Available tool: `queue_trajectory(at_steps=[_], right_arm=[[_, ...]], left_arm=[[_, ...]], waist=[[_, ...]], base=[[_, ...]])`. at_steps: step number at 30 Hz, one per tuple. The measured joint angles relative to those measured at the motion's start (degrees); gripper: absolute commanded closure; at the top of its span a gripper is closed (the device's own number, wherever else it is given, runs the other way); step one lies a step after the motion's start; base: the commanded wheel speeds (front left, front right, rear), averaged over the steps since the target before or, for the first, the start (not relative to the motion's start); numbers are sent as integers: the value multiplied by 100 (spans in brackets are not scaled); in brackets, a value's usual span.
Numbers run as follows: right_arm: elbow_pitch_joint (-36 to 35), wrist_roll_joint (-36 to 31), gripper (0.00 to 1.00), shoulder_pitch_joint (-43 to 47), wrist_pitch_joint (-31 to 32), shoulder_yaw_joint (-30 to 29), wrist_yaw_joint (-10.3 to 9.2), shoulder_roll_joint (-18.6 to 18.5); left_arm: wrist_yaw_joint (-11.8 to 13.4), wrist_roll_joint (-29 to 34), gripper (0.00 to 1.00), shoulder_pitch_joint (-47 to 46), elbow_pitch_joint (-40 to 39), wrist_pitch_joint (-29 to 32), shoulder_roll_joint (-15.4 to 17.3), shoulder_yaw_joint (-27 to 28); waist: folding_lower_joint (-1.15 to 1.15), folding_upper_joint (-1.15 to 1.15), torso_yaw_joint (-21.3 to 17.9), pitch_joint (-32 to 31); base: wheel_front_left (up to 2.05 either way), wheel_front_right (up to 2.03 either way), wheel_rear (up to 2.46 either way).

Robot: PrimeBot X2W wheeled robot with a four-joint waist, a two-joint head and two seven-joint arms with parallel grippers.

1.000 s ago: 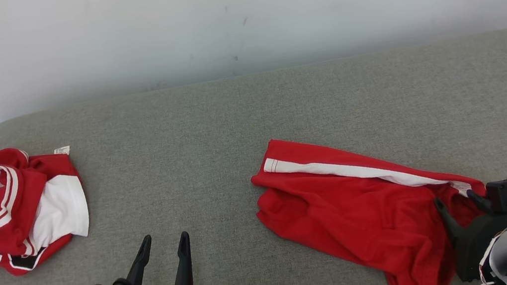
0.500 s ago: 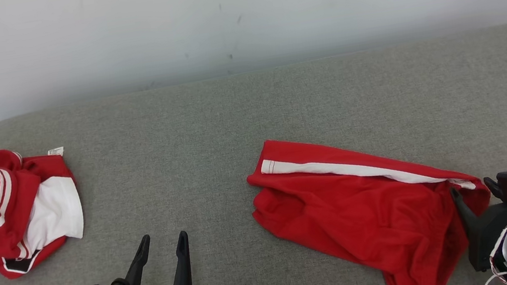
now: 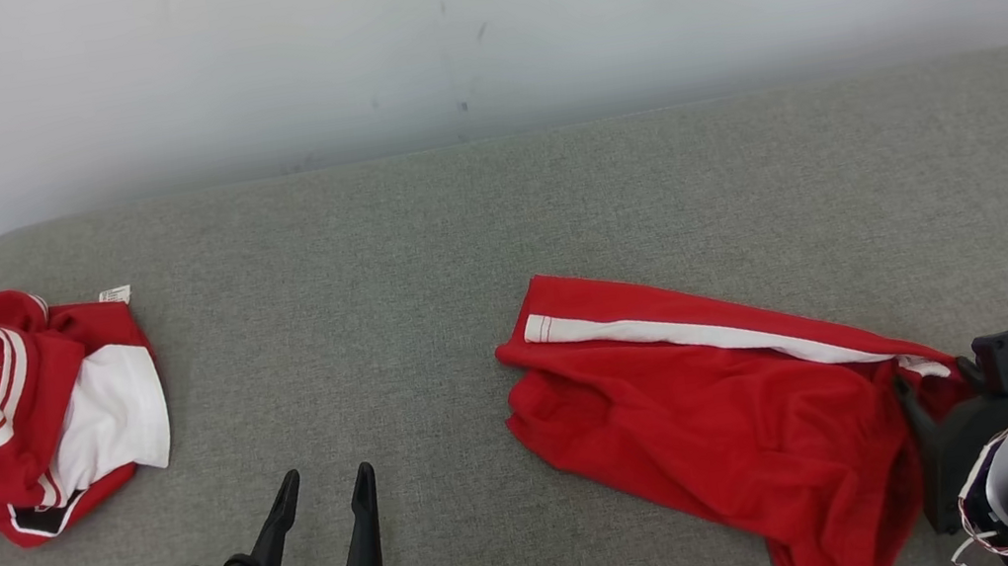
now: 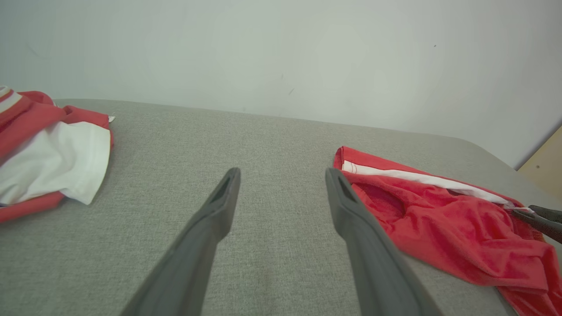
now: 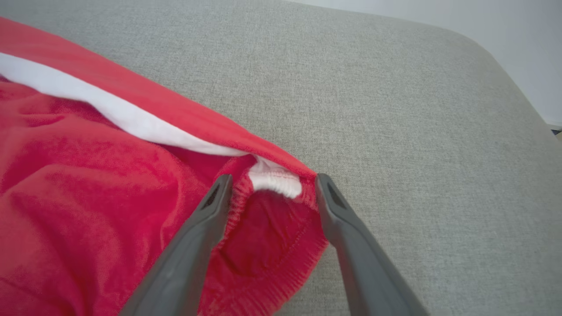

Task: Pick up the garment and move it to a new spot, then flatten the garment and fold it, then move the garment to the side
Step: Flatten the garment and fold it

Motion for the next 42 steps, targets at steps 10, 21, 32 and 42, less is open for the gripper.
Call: queue_trajectory(at_steps=[10,21,32,42], right_arm=[[192,-49,100,-153,3,82,31,48],[167,-153,100,-268,-235,280,171,225],[1,-268,100,-581,-339,480,255,343],[-73,-330,100,-825,-442,570,301,436]], left_arm=[[0,-8,0,8,30,-9,26,41],[-606,-46,0,-1113,458,298,24,-205],[-1229,-254,0,-2244,1855,898,-355,-461],[-1361,-422,0,-2936,2987,1159,-445,-538]], waist=[[0,0,-56,-1],[0,0,-378,5],[0,0,-737,313],[1,0,-1047,717]], base=[[0,0,0],[0,0,0],[0,0,0],[0,0,0]])
